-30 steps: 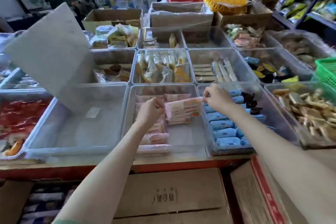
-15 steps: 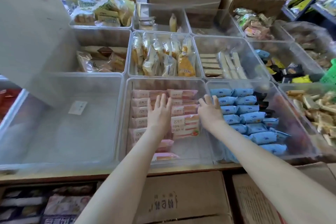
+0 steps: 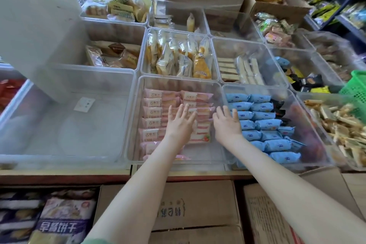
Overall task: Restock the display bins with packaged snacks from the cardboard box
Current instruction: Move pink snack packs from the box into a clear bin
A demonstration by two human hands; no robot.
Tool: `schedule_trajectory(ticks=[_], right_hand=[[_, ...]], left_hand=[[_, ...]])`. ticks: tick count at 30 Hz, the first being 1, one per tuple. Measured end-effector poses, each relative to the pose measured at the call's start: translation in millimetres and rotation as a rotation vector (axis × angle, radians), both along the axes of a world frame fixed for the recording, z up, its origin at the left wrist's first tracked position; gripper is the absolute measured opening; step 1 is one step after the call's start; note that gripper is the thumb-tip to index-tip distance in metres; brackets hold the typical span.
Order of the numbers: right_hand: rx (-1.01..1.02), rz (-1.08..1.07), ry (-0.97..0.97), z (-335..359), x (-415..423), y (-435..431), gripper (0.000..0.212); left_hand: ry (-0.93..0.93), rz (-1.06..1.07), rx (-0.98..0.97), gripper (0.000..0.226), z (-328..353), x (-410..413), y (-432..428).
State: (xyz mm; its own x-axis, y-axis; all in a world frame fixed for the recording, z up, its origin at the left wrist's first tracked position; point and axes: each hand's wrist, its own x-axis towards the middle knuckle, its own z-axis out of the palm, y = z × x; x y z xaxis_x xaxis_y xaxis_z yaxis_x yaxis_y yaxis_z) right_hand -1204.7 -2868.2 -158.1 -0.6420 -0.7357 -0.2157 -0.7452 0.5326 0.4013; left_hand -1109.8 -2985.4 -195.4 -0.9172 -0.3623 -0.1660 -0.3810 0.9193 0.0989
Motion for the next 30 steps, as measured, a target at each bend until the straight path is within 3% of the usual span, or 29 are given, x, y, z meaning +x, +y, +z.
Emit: schedule_trajectory(ticks=[5,10,16,19,21,23,26,30], right_hand=[[-0.16,0.048,-0.004,47.6,13.6,25.3,0.044],[-0.264,0.071,0.072,92.1,25.2,86.2,0.035],[-0.482,0.032,0.192,125.4,41.5,225.9,0.026],[-0.626,0.053,0.12,125.5,43.8,314.7,0.022],[-0.681,0.072,0.102,121.8,41.8,370.2,0.021],[-0.723,0.028,0.028,112.7,33.5,414.0,0.022],[-0.707,-0.093,-0.111,100.7,23.6,457.0,0.039],[-0.705,-0.19,-0.391,87.4,10.1,484.2,0.045]], left_hand=[[0.156,0.037,0.063,0.059,51.8,3.1,44.3],[0.295,-0.017,0.007,0.054,103.9,11.2,125.4],[0.371,0.001,-0.081,0.044,148.1,19.1,267.4],[0.565,-0.051,-0.255,0.023,155.9,20.7,363.1],[0.627,-0.121,-0.247,0.016,158.1,21.0,416.4],[0.553,-0.126,-0.183,0.024,163.6,17.7,450.3],[0.237,-0.188,-0.204,0.034,159.5,12.9,469.7],[0.021,0.072,-0.087,0.036,165.4,18.3,452.8]])
